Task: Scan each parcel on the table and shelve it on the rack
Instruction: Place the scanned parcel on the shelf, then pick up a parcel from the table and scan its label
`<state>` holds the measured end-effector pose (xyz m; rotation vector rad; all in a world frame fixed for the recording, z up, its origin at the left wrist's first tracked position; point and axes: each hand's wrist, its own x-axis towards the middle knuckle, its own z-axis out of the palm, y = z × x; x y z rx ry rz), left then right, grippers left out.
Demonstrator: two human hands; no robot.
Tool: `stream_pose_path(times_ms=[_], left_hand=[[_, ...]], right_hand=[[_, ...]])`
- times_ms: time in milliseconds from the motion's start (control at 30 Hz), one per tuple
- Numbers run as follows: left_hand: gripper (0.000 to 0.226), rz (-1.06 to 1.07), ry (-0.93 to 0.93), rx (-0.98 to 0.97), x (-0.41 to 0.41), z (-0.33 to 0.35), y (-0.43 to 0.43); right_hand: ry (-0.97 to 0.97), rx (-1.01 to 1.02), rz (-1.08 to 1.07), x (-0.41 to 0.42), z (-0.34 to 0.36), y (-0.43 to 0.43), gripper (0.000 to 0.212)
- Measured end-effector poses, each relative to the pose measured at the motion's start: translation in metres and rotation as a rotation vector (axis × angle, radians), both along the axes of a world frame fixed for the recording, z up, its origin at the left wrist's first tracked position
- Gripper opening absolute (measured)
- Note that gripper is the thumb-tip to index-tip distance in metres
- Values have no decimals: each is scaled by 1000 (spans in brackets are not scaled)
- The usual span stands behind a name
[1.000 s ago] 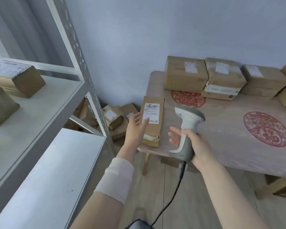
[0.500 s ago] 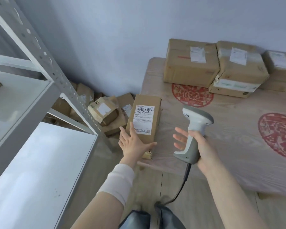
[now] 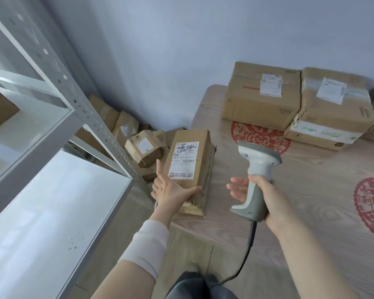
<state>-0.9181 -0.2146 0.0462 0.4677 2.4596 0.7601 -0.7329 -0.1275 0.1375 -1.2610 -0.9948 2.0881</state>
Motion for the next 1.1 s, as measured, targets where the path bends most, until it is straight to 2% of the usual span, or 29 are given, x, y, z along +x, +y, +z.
stream_pose_path(times_ms=[133,333,467,700,1100], left_hand=[[144,-8,30,161,21,21,23],[142,-170,279,381,50,57,54],[125,-262,339,482,66,79,63],[133,-337,439,478,73,86,65],[138,-346,460,464,72,83,65]], right_hand=[[-11,81,-4,3,34,8,11],[-9,207,-14,-11,84,13,14],[-42,248,-39,-19,108,17,16],[-78,238,-74,-16,124,22,14],[-95,180,-100,-15,126,22,18]])
